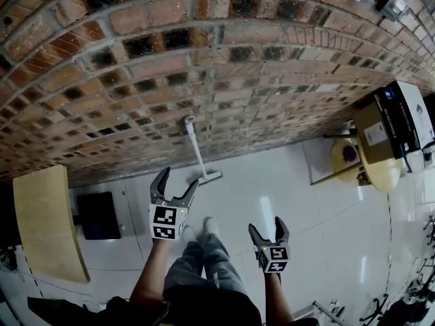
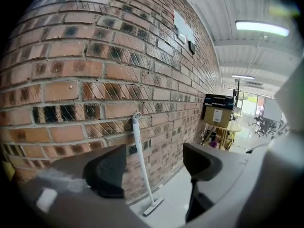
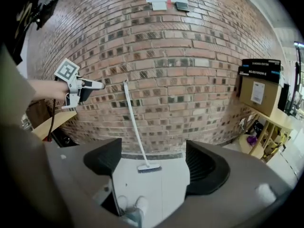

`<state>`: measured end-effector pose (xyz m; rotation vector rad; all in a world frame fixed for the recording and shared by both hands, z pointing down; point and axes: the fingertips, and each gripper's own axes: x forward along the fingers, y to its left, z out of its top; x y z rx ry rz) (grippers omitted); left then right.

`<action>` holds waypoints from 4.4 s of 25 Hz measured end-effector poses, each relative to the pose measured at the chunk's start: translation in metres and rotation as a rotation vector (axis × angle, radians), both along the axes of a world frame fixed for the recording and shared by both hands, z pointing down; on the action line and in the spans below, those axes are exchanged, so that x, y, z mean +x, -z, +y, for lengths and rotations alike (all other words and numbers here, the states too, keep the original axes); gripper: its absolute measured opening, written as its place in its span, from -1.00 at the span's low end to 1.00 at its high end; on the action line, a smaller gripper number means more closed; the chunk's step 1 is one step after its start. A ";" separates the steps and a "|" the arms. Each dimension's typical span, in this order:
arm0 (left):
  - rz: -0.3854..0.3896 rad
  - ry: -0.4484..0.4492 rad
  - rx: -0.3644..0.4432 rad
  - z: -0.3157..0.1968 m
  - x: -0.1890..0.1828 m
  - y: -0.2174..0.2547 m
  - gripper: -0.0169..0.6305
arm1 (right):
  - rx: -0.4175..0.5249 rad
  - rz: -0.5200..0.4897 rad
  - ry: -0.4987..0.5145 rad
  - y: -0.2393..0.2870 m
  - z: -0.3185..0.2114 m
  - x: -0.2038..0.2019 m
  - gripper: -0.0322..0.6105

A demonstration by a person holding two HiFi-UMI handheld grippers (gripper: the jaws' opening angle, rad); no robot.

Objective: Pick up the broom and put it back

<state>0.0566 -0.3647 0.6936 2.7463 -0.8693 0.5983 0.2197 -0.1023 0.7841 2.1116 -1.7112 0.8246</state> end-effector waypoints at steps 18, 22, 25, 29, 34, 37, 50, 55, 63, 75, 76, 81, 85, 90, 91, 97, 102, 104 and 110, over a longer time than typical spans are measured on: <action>-0.041 0.219 -0.088 -0.019 -0.103 -0.011 0.19 | 0.044 -0.116 0.363 -0.081 -0.280 -0.083 0.41; -0.052 0.268 -0.084 -0.029 -0.127 -0.006 0.19 | 0.039 -0.105 0.397 -0.083 -0.343 -0.090 0.41; -0.056 0.297 -0.081 -0.033 -0.139 -0.002 0.19 | 0.036 -0.097 0.409 -0.083 -0.379 -0.093 0.38; -0.054 0.330 -0.084 -0.034 -0.150 -0.003 0.19 | 0.024 -0.084 0.390 -0.083 -0.406 -0.090 0.22; -0.042 0.348 -0.086 -0.036 -0.152 -0.002 0.19 | 0.003 -0.052 0.354 -0.080 -0.407 -0.080 -0.32; -0.030 0.347 -0.081 -0.036 -0.148 0.001 0.19 | 0.004 -0.041 0.342 -0.074 -0.400 -0.079 -0.57; 0.012 0.315 -0.059 -0.012 -0.137 0.023 0.19 | -0.083 0.034 0.387 -0.052 -0.302 -0.094 -0.62; 0.046 0.332 -0.037 -0.009 -0.140 0.048 0.18 | -0.008 0.046 0.318 0.005 -0.278 -0.095 -0.62; 0.111 0.381 0.147 -0.030 -0.154 0.152 0.17 | 0.283 0.134 0.235 0.180 -0.265 -0.103 -0.62; 0.200 0.344 0.375 -0.027 -0.145 0.282 0.12 | 0.700 0.278 0.179 0.409 -0.226 -0.102 -0.62; 0.195 0.345 0.393 -0.026 -0.145 0.292 0.12 | 0.720 0.277 0.178 0.422 -0.223 -0.102 -0.62; 0.220 0.363 0.481 -0.025 -0.149 0.340 0.14 | 0.804 0.257 0.164 0.472 -0.215 -0.102 -0.62; 0.205 0.355 0.515 -0.023 -0.147 0.358 0.14 | 0.842 0.233 0.175 0.490 -0.208 -0.104 -0.63; 0.199 0.354 0.524 -0.017 -0.147 0.361 0.14 | 0.839 0.196 0.205 0.483 -0.203 -0.111 -0.63; 0.197 0.354 0.524 -0.016 -0.146 0.361 0.14 | 0.834 0.190 0.206 0.480 -0.202 -0.112 -0.63; 0.204 0.364 0.525 -0.010 -0.145 0.364 0.14 | 0.810 0.173 0.220 0.470 -0.196 -0.114 -0.64; 0.200 0.334 0.508 -0.006 -0.132 0.356 0.14 | 0.789 0.183 0.203 0.461 -0.189 -0.107 -0.64; 0.198 0.317 0.498 -0.006 -0.125 0.351 0.14 | 0.770 0.193 0.190 0.453 -0.186 -0.101 -0.64; 0.183 0.254 0.456 -0.011 -0.096 0.329 0.13 | 0.693 0.199 0.155 0.415 -0.181 -0.075 -0.64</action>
